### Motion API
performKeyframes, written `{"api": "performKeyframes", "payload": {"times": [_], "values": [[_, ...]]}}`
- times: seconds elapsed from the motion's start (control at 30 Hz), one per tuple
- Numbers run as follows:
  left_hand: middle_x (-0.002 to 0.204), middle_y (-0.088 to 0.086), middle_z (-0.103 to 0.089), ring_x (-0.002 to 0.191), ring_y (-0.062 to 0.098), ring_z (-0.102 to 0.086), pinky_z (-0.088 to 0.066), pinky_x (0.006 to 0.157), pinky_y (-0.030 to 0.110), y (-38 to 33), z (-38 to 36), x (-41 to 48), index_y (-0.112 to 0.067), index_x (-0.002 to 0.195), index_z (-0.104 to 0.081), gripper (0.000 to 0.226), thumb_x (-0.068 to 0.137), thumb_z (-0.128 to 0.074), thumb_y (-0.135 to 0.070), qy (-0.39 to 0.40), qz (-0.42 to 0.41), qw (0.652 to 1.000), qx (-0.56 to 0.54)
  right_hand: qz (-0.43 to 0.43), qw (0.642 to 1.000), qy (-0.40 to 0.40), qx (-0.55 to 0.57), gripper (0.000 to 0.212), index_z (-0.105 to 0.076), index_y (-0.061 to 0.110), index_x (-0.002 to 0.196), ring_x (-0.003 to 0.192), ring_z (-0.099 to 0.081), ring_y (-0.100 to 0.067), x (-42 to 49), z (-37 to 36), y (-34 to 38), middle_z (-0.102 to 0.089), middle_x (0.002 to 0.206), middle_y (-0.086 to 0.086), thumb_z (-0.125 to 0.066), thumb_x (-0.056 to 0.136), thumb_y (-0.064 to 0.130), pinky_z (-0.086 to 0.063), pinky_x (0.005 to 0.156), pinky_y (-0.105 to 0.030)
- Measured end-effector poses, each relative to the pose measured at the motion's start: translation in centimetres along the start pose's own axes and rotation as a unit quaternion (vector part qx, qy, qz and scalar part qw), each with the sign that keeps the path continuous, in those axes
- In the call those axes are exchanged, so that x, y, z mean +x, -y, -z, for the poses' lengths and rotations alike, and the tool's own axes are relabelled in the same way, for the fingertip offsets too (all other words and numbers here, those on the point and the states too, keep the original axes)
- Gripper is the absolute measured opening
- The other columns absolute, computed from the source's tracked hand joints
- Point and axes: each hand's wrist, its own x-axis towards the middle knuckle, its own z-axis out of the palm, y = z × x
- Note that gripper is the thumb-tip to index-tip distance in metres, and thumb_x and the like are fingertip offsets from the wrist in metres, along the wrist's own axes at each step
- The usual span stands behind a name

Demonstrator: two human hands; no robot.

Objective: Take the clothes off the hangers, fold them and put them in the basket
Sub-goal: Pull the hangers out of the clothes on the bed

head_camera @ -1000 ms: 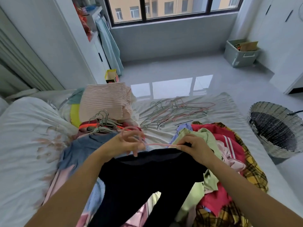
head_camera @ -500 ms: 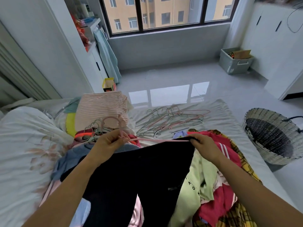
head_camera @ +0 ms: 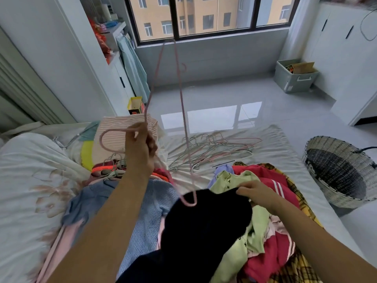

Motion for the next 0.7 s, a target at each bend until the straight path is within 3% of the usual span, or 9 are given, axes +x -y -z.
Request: {"api": "performKeyframes", "payload": {"times": [0.07,0.13,0.2,0.3,0.37,0.4,0.47,0.57,0.7], "values": [[0.053,-0.005,-0.044,0.041,0.007,-0.033,-0.023,0.04,0.018,-0.3,-2.5,1.0,-0.02,0.08,-0.049,0.018,0.094,-0.051,-0.01,0.0,-0.012,1.0,-0.006,-0.017,0.998,-0.062,-0.004,0.022,-0.051,0.008,0.067,0.051,-0.036,-0.014,-0.4,2.3,-1.6,-0.038,0.058,-0.002,-0.052,0.089,0.007,-0.029,0.05,-0.025],[0.051,-0.005,-0.043,0.04,0.006,-0.033,-0.024,0.038,0.018,0.0,-4.1,1.8,-0.019,0.079,-0.05,0.017,0.094,-0.052,-0.011,-0.013,-0.02,0.999,0.022,-0.043,0.986,-0.154,0.035,0.028,-0.052,0.01,0.061,0.051,-0.043,-0.016,-1.3,6.0,-2.9,-0.046,0.056,-0.002,-0.054,0.089,0.008,-0.031,0.052,-0.027],[0.05,-0.005,-0.044,0.039,0.005,-0.033,-0.024,0.037,0.017,1.0,-5.1,2.7,-0.018,0.079,-0.052,0.016,0.094,-0.054,-0.012,-0.028,-0.015,0.997,0.064,-0.047,0.969,-0.232,0.065,0.024,-0.055,0.007,0.066,0.059,-0.05,-0.021,-2.5,10.4,-2.8,-0.054,0.065,-0.009,-0.053,0.09,0.01,-0.038,0.051,-0.024],[0.052,-0.004,-0.048,0.039,0.003,-0.038,-0.028,0.038,0.016,4.1,-6.2,3.6,-0.013,0.08,-0.052,0.015,0.094,-0.053,-0.011,-0.034,0.024,0.995,0.096,0.0,0.948,-0.318,0.024,0.012,-0.059,0.009,0.08,0.063,-0.046,-0.019,-2.6,15.9,-1.7,-0.053,0.08,-0.011,-0.053,0.09,0.013,-0.036,0.05,-0.022],[0.059,-0.001,-0.051,0.039,0.002,-0.043,-0.032,0.04,0.015,6.9,-6.8,3.9,-0.009,0.084,-0.05,0.012,0.096,-0.048,-0.011,-0.045,0.054,0.988,0.138,0.015,0.957,-0.29,0.02,0.017,-0.064,0.013,0.101,0.08,-0.052,-0.018,-1.7,17.5,-0.6,-0.058,0.091,-0.004,-0.06,0.088,0.023,-0.041,0.06,-0.016],[0.063,0.001,-0.052,0.038,0.0,-0.045,-0.035,0.042,0.016,8.5,-6.9,3.9,-0.008,0.086,-0.051,0.012,0.097,-0.046,-0.011,-0.052,0.065,0.982,0.17,0.009,0.969,-0.245,0.026,0.035,-0.063,0.014,0.111,0.09,-0.055,-0.017,-1.0,17.6,-0.5,-0.061,0.098,-0.002,-0.065,0.082,0.035,-0.043,0.069,-0.014],[0.067,0.003,-0.055,0.036,-0.002,-0.048,-0.036,0.045,0.017,11.8,-6.4,3.8,-0.007,0.091,-0.052,0.012,0.098,-0.045,-0.014,-0.057,0.085,0.967,0.233,-0.028,0.987,-0.159,0.009,0.063,-0.061,0.009,0.12,0.106,-0.056,-0.02,1.0,16.7,-1.6,-0.062,0.114,-0.005,-0.066,0.075,0.053,-0.042,0.091,-0.024],[0.069,0.001,-0.056,0.037,-0.002,-0.048,-0.036,0.041,0.012,16.1,-5.0,3.6,-0.005,0.102,-0.055,0.012,0.098,-0.045,-0.012,-0.046,0.116,0.945,0.302,-0.068,0.992,-0.096,-0.037,0.037,-0.057,0.004,0.124,0.112,-0.053,-0.024,4.4,13.0,-6.3,-0.057,0.118,-0.007,-0.052,0.095,0.026,-0.038,0.094,-0.032],[0.067,0.003,-0.053,0.054,0.011,-0.046,-0.036,0.041,0.008,20.1,-3.4,4.8,0.008,0.113,-0.056,0.025,0.098,-0.043,-0.008,-0.025,0.147,0.915,0.374,-0.134,0.99,-0.038,-0.037,0.027,-0.06,0.01,0.116,0.102,-0.057,-0.021,7.4,7.6,-12.4,-0.061,0.112,-0.007,-0.049,0.097,0.026,-0.044,0.089,-0.035]]}}
